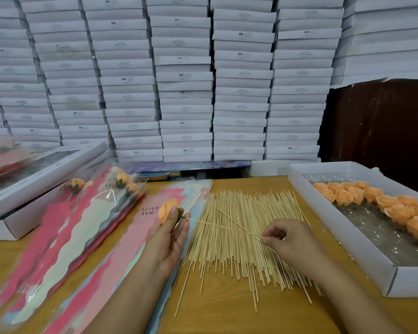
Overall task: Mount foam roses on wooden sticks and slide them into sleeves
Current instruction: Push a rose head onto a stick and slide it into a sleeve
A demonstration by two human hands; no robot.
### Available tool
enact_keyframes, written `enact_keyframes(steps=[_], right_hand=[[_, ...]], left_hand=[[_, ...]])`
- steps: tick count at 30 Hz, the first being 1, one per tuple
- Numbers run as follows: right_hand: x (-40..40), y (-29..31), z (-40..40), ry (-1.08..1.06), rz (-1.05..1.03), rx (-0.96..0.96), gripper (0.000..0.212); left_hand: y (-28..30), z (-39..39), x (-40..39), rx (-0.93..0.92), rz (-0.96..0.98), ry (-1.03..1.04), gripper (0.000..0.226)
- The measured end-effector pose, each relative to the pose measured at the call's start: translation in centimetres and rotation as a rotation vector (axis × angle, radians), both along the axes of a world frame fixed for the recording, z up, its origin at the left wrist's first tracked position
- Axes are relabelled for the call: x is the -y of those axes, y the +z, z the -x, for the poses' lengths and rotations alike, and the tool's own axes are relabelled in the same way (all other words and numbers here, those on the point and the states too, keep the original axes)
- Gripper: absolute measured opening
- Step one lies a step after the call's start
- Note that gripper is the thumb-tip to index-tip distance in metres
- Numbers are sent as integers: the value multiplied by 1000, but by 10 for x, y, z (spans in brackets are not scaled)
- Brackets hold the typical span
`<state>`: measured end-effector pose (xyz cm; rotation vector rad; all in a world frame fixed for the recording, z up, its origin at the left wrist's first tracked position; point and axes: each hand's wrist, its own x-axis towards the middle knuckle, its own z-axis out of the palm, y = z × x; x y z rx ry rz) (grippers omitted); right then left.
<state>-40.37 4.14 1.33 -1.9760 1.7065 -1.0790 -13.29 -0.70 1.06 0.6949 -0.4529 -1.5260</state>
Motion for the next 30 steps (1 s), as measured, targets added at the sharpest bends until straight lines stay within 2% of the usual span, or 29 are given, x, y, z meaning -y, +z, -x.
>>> enact_keyframes(steps=[10, 17, 21, 24, 28, 30], right_hand=[[-6, 1, -5, 70, -14, -188, 34], [-9, 2, -6, 51, -44, -186, 38], [-8, 7, -8, 46, -100, -55, 42], [-7, 12, -5, 53, -139, 84, 33], [-7, 18, -1, 66, -204, 383, 20], [-6, 18, 1, 83, -251, 527, 18]], left_hand=[[1, -1, 0, -9, -1, 5, 56], [3, -1, -1, -4, 9, 2, 59], [7, -1, 0, 73, 55, 11, 53], [18, -2, -1, 164, 78, 3, 52], [33, -13, 6, 291, -15, -10, 17], [39, -25, 12, 474, -67, -3, 13]])
